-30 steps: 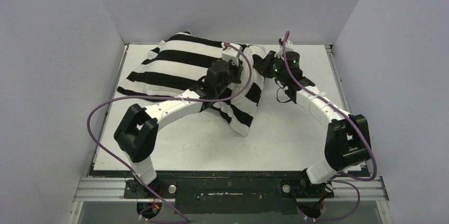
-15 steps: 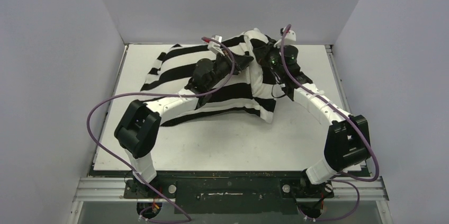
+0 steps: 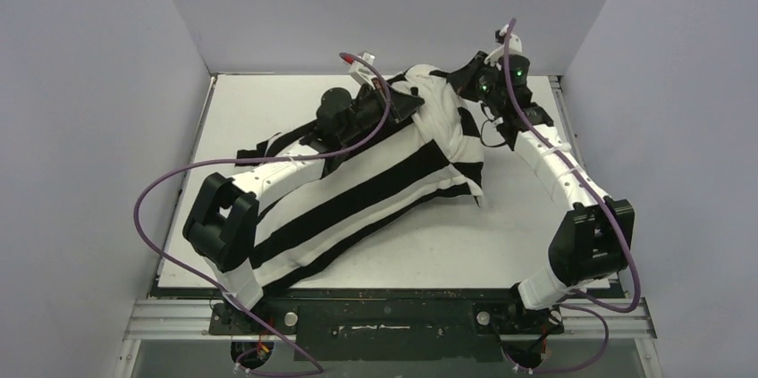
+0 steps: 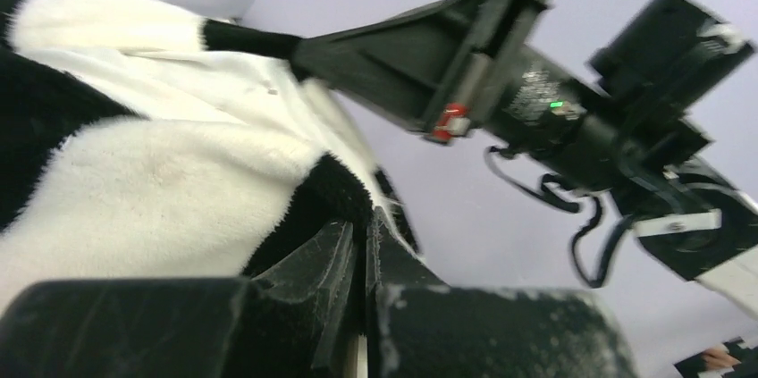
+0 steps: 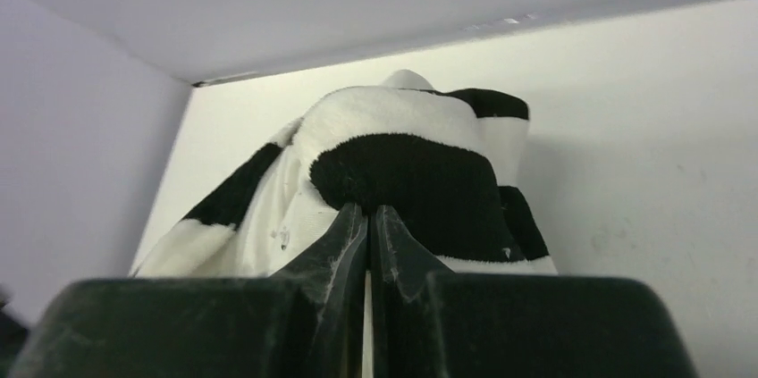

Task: Put the pillow into the pillowcase
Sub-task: Stuff the pillow into the pillowcase.

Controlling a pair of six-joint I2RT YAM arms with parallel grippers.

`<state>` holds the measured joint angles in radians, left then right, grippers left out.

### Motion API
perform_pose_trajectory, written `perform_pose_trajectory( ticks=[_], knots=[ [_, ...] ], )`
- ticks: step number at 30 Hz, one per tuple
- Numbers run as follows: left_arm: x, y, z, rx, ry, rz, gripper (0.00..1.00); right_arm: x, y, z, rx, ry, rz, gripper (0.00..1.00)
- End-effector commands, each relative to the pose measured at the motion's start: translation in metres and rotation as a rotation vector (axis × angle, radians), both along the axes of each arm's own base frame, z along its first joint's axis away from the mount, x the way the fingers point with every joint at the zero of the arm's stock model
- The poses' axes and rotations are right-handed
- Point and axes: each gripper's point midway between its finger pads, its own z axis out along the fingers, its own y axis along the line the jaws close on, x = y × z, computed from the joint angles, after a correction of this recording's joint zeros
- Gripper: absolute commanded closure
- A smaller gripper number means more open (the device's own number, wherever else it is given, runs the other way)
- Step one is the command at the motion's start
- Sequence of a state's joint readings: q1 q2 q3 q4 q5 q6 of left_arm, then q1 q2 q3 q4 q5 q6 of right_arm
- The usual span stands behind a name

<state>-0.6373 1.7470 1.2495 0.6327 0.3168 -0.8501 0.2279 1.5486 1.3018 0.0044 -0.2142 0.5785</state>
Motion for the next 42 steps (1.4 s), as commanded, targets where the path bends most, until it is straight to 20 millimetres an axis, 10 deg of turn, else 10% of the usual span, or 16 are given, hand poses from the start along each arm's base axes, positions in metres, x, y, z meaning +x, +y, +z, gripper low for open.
perform_pose_trajectory(
  ticks=[1, 7, 12, 16, 19, 25, 32, 38, 42],
  knots=[
    [0.006, 0.039, 0.117, -0.115, -0.241, 0.078, 1.0, -0.06, 0.028, 0.206, 0.112, -0.457, 0.258, 1.0],
    [-0.033, 0.035, 0.216, -0.384, -0.329, -0.078, 1.0, -0.123, 0.014, 0.325, 0.205, -0.765, 0.273, 1.0],
    [-0.032, 0.049, 0.224, -0.315, -0.364, -0.007, 1.0, -0.167, 0.023, 0.366, 0.278, -0.899, 0.393, 1.0],
    [-0.03, 0.057, 0.193, -0.291, -0.319, 0.0, 1.0, -0.147, 0.067, 0.324, 0.197, -0.743, 0.577, 0.96],
    [-0.015, 0.072, 0.152, -0.257, -0.253, 0.069, 1.0, -0.133, 0.082, 0.28, 0.127, -0.612, 0.563, 0.71],
    [0.012, 0.102, 0.121, -0.328, -0.15, 0.155, 1.0, -0.129, 0.018, 0.237, 0.039, -0.369, 0.25, 0.32],
    [0.022, 0.098, 0.123, -0.334, -0.136, 0.181, 1.0, -0.211, -0.065, 0.191, 0.082, -0.282, -0.12, 0.21],
    [0.023, 0.09, 0.129, -0.348, -0.135, 0.205, 1.0, -0.28, -0.094, 0.187, 0.198, -0.278, -0.209, 0.16],
    [0.024, 0.082, 0.136, -0.356, -0.129, 0.215, 1.0, -0.296, -0.1, 0.136, 0.223, -0.154, -0.244, 0.15]
  ],
)
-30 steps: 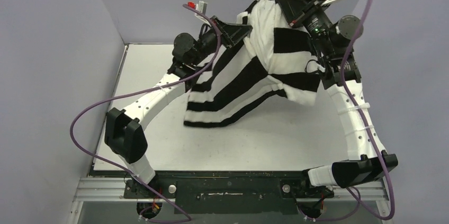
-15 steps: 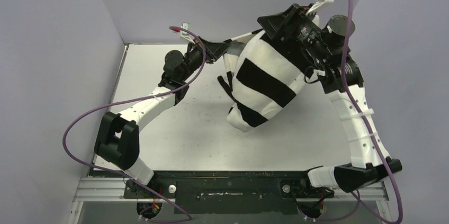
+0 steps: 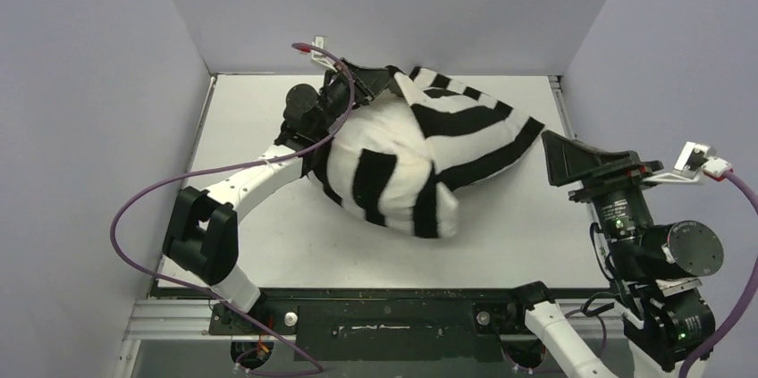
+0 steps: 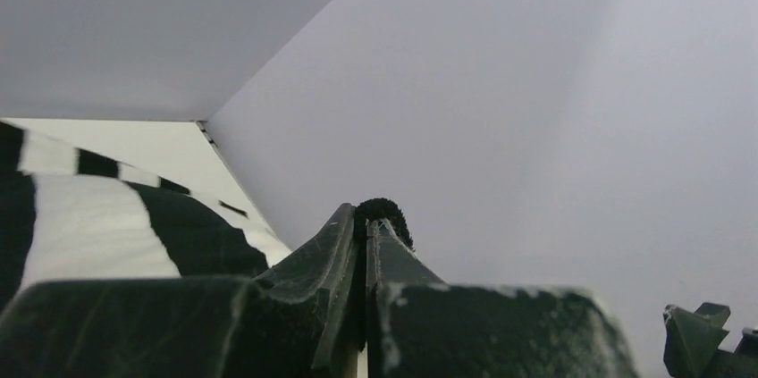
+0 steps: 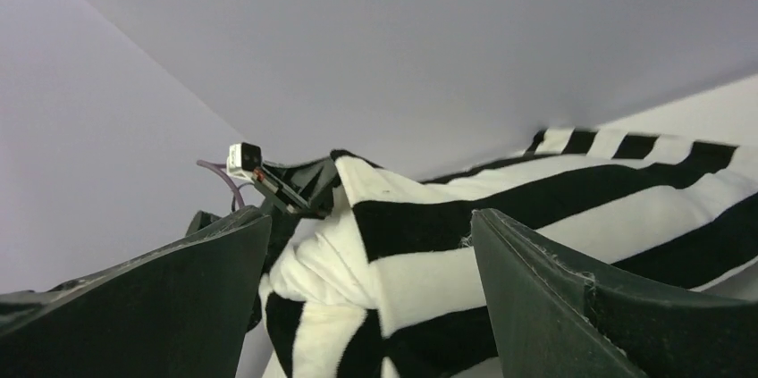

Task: Put the pillow into the pillowcase
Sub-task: Stuff the pillow into the pillowcase.

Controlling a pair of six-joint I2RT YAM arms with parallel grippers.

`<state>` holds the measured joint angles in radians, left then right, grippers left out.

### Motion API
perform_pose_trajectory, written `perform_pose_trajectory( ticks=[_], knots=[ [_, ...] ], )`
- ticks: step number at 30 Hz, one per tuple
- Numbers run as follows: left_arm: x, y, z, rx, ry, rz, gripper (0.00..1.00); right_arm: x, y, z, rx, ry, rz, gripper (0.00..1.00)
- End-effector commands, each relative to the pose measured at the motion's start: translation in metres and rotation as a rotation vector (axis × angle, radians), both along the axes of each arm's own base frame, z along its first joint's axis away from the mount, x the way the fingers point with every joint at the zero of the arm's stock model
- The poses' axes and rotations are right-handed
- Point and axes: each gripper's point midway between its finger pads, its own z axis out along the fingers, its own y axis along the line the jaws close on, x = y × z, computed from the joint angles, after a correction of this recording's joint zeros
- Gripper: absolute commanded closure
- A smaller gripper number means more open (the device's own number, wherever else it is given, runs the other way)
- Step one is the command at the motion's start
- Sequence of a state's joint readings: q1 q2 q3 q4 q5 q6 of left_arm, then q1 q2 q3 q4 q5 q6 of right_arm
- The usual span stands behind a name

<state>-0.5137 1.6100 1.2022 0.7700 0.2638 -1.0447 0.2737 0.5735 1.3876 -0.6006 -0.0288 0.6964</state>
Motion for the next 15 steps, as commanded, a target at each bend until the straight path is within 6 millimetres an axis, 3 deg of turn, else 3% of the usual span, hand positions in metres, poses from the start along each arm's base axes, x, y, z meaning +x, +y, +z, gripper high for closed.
perform_pose_trajectory(
  ticks=[1, 4, 6, 10, 14, 15],
  knots=[
    [0.01, 0.007, 0.051, -0.096, -0.085, 0.102, 1.0, 0.016, -0.002, -0.093, 0.037, 0.27, -0.044, 0.16],
    [0.008, -0.003, 0.053, -0.085, -0.094, 0.102, 1.0, 0.017, 0.038, -0.114, 0.01, 0.209, 0.178, 0.19],
    [0.007, -0.009, 0.053, -0.059, -0.103, 0.101, 1.0, 0.018, 0.053, -0.123, -0.021, 0.192, 0.262, 0.19],
    [0.008, -0.016, 0.049, 0.056, -0.164, 0.135, 1.0, 0.038, 0.053, -0.15, -0.134, 0.235, 0.245, 0.17],
    [0.033, -0.023, 0.001, 0.344, -0.127, 0.139, 0.99, 0.071, 0.036, -0.171, -0.203, 0.341, 0.111, 0.16],
    [0.04, -0.018, -0.014, 0.427, -0.107, 0.149, 0.89, 0.079, 0.038, -0.174, -0.218, 0.35, 0.113, 0.16]
  ],
)
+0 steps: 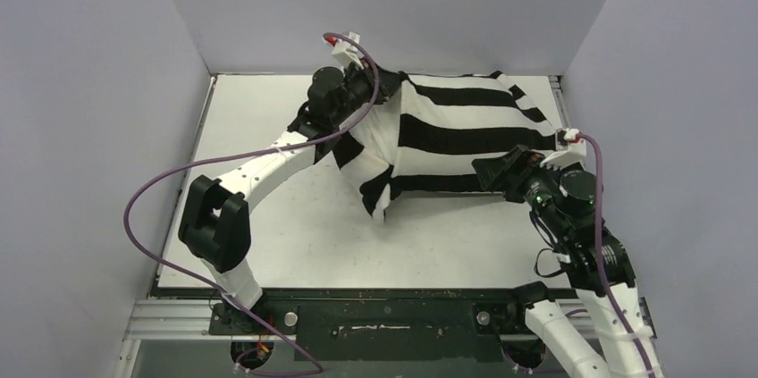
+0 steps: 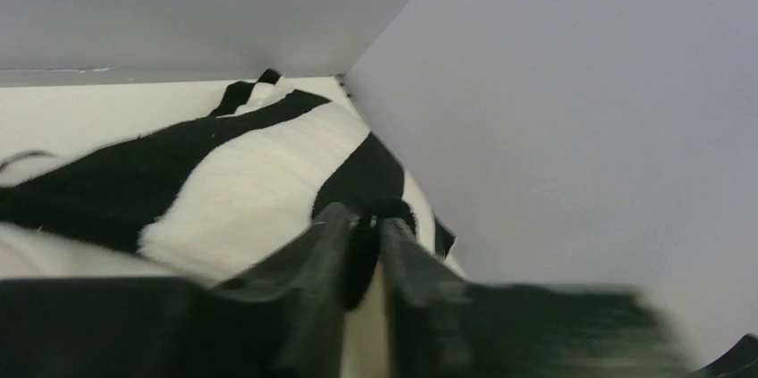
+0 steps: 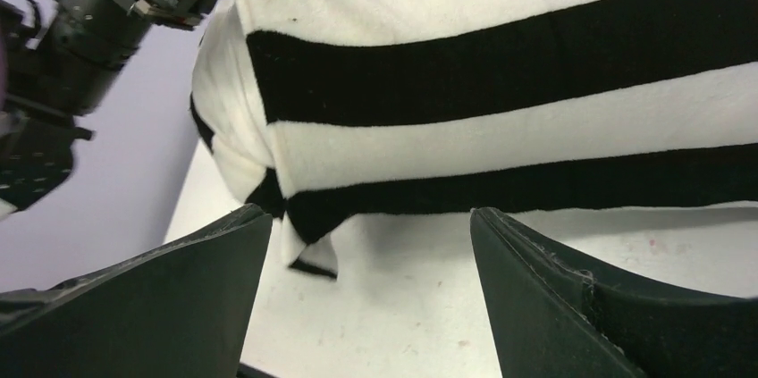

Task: Put the pillow into the pillowcase
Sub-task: Stuff the pillow into the pillowcase.

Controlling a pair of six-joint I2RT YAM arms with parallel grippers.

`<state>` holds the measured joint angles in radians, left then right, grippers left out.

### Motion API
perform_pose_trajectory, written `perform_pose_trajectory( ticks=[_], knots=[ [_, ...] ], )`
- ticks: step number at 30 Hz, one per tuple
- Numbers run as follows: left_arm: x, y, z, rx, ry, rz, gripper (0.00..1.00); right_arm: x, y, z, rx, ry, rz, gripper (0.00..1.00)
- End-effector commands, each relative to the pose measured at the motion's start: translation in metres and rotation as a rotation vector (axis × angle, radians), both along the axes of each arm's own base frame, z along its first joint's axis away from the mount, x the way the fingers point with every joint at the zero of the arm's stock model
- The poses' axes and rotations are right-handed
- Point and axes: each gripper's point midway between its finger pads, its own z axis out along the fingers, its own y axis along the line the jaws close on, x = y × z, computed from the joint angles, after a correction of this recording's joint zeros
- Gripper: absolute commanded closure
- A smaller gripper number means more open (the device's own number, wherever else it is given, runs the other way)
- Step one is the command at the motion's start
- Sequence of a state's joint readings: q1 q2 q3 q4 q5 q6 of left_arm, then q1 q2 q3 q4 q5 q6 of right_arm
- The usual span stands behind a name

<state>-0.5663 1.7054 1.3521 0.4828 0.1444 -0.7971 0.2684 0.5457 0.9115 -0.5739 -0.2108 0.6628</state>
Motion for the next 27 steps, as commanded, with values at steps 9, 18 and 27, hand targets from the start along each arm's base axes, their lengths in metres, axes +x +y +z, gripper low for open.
perform_pose_trajectory(
  ticks=[9, 18, 27],
  knots=[
    [0.022, 0.177, -0.055, 0.345, 0.188, 0.184, 0.43, 0.074, 0.03, -0.018, -0.26, -0.041, 0.172, 0.21],
    [-0.019, 0.241, -0.165, 0.174, 0.424, 0.255, 0.46, 0.014, 0.155, -0.09, -0.578, -0.086, 0.556, 0.19],
    [-0.043, 0.214, -0.209, -0.02, 0.504, 0.156, 0.46, -0.046, 0.207, -0.132, -1.341, -0.551, 0.898, 0.12]
  ],
)
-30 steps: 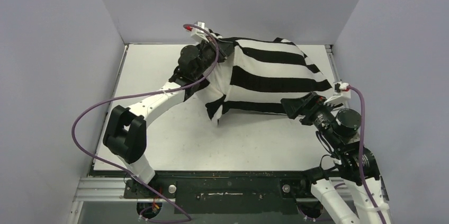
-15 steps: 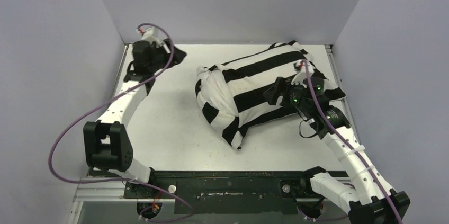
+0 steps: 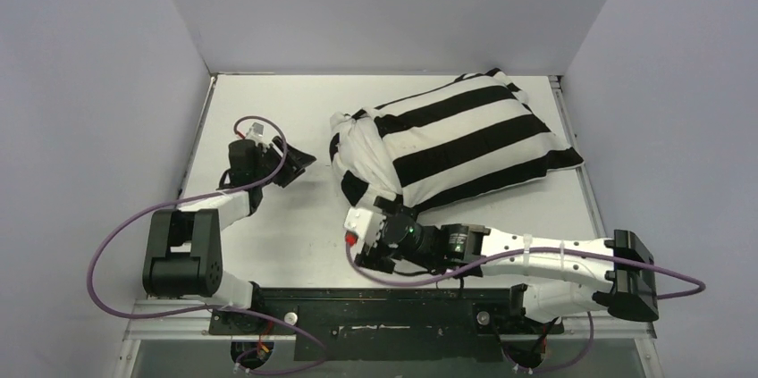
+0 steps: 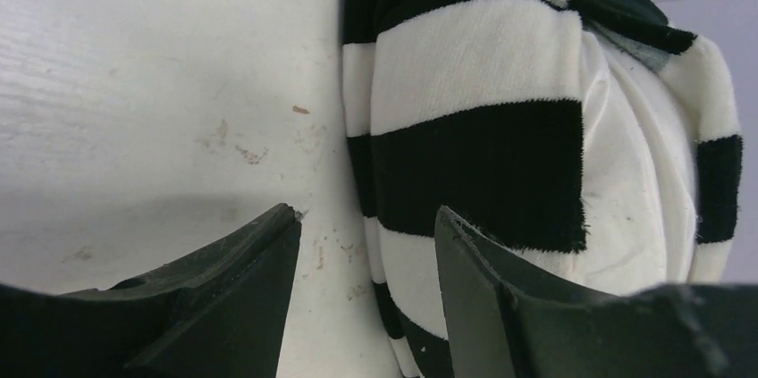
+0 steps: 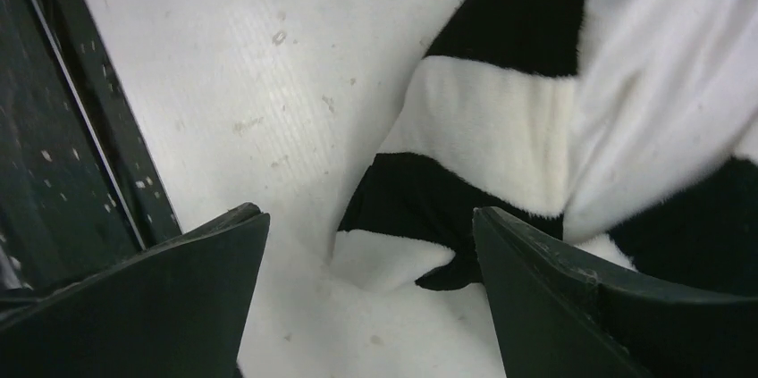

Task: Put the pillow into the pillowcase
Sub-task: Stuff the pillow into the pillowcase.

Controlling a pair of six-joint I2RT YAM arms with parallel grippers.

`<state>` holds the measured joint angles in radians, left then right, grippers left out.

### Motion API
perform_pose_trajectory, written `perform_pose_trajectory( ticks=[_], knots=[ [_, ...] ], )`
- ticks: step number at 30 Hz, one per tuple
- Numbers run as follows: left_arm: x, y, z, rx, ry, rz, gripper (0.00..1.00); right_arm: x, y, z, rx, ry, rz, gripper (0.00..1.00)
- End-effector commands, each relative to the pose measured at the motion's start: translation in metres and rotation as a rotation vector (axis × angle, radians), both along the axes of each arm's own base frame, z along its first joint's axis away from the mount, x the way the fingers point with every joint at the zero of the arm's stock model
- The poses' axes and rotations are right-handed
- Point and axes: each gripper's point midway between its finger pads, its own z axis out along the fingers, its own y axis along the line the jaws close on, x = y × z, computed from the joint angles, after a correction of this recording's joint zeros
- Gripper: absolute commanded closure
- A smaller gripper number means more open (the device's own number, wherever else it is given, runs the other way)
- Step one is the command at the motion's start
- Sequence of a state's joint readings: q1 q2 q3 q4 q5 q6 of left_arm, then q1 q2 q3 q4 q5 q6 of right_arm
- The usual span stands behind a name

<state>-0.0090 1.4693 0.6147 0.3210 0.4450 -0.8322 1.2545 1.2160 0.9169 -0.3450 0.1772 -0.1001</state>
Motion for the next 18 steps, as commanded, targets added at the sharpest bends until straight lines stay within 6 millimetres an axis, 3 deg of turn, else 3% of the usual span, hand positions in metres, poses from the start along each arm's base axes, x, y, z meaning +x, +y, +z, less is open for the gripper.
perform_pose_trajectory(
  ticks=[1, 5, 9, 14, 18],
  knots=[
    [0.019, -0.028, 0.04, -0.124, -0.155, -0.069, 0.46, 0.009, -0.003, 0.007, -0.279, -0.393, 0.208, 0.12],
    [0.014, -0.059, 0.029, -0.182, -0.13, -0.12, 0.47, -0.006, -0.011, -0.022, -0.484, -0.511, 0.533, 0.12],
    [0.013, -0.085, 0.022, -0.219, -0.105, -0.161, 0.5, -0.008, -0.03, -0.045, -0.687, -0.555, 0.667, 0.14],
    [0.021, -0.094, 0.028, -0.236, -0.119, -0.161, 0.54, -0.007, -0.04, -0.071, -0.893, -0.625, 0.783, 0.15],
    [0.027, -0.097, 0.031, -0.218, -0.121, -0.162, 0.54, -0.001, -0.034, -0.084, -0.959, -0.654, 0.86, 0.14]
  ],
)
